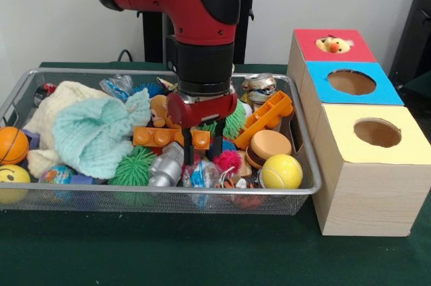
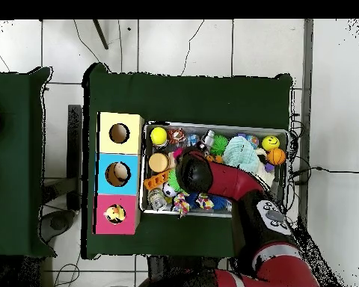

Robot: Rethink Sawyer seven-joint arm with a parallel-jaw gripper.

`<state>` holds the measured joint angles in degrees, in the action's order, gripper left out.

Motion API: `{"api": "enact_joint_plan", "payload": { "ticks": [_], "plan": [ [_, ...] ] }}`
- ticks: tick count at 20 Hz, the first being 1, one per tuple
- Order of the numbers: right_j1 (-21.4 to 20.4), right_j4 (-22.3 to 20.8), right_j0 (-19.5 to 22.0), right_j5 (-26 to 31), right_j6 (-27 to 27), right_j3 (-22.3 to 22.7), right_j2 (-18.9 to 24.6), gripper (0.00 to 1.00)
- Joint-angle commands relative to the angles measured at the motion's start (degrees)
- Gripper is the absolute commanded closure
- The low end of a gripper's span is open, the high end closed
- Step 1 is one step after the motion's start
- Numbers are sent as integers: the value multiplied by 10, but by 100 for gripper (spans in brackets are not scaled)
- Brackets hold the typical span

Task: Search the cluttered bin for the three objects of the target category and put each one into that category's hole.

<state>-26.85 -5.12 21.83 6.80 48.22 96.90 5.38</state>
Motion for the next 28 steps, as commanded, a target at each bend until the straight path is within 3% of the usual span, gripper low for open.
{"api": "enact_joint_plan", "payload": {
  "ticks": [1,7,18,28],
  "plan": [
    [26,19,-1,-26,160,8,5,0],
    [-16,30,-12,-22,174,33,22,0],
    [-72,69,-49,17,181,34,-9,0],
    [-11,64,-26,-68,175,21,1,0]
  ]
}}
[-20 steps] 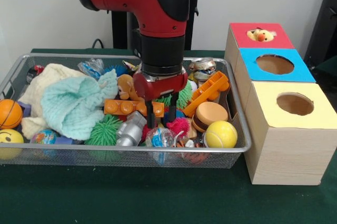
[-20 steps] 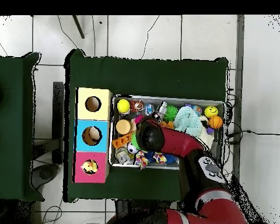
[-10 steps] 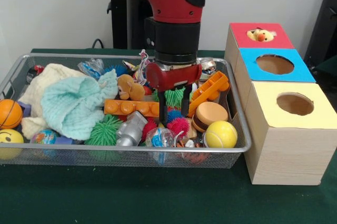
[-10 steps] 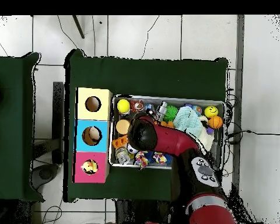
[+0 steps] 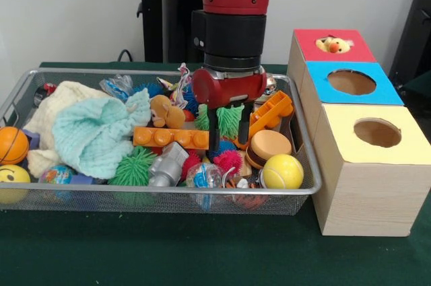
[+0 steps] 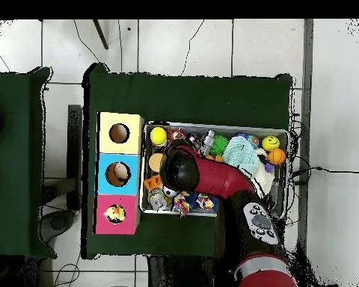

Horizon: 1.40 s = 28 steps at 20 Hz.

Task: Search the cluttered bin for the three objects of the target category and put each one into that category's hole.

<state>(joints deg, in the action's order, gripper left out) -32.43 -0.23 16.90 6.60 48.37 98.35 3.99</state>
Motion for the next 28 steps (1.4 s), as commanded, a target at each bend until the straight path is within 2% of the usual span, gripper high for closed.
{"api": "enact_joint_plan", "payload": {
  "ticks": [1,5,13,21,28],
  "plan": [
    [54,13,25,-72,172,2,17,0],
    [76,3,22,-91,158,-15,12,0],
    [75,0,24,-117,151,-11,24,0],
    [65,-15,38,-136,151,4,55,0],
    [107,-39,74,-162,150,5,101,0]
  ]
}}
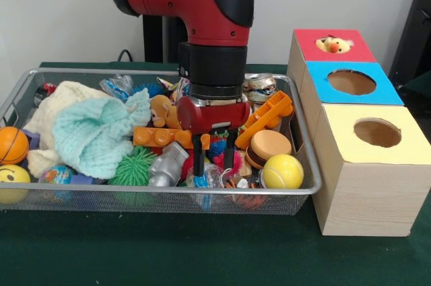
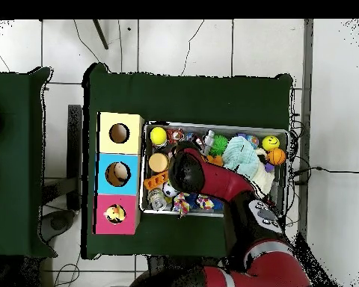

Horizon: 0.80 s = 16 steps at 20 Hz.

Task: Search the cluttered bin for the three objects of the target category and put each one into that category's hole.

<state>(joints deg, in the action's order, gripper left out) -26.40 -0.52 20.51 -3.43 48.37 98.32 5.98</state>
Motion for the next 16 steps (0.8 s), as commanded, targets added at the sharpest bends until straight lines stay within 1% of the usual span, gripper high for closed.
{"api": "enact_joint_plan", "payload": {
  "ticks": [1,3,7,9,11,16],
  "plan": [
    [51,-39,40,-63,148,4,83,0],
    [65,-49,44,-63,139,-1,90,0],
    [95,-66,66,-67,134,-9,118,0],
    [98,-69,71,-64,135,-8,125,0],
    [100,-68,71,-49,129,-8,127,0],
    [104,-58,71,-28,131,-3,133,0]
  ]
}}
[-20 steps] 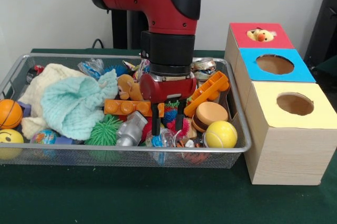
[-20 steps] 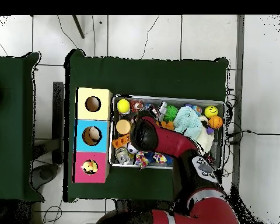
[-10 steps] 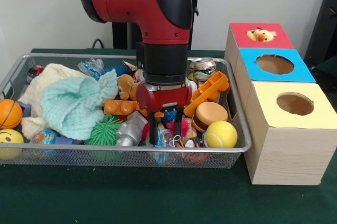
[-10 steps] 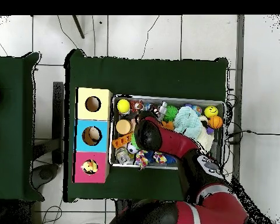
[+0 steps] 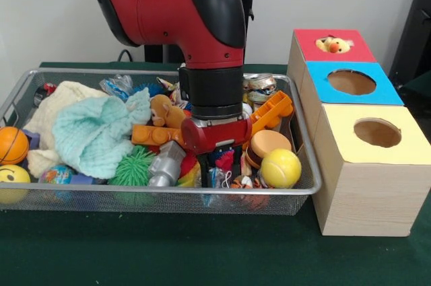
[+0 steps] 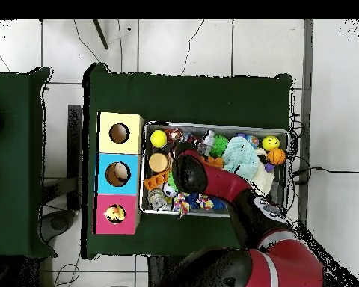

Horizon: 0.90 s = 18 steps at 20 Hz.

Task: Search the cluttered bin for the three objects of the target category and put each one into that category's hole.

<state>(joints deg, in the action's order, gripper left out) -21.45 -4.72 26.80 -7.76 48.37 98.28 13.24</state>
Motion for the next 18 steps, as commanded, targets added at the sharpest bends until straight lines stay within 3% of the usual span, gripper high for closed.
{"api": "enact_joint_plan", "payload": {
  "ticks": [1,7,12,18],
  "plan": [
    [52,-13,7,19,131,-1,59,0],
    [26,-4,5,49,131,20,63,0],
    [21,-39,39,20,126,34,111,0],
    [-11,-37,46,28,134,50,131,0]
  ]
}}
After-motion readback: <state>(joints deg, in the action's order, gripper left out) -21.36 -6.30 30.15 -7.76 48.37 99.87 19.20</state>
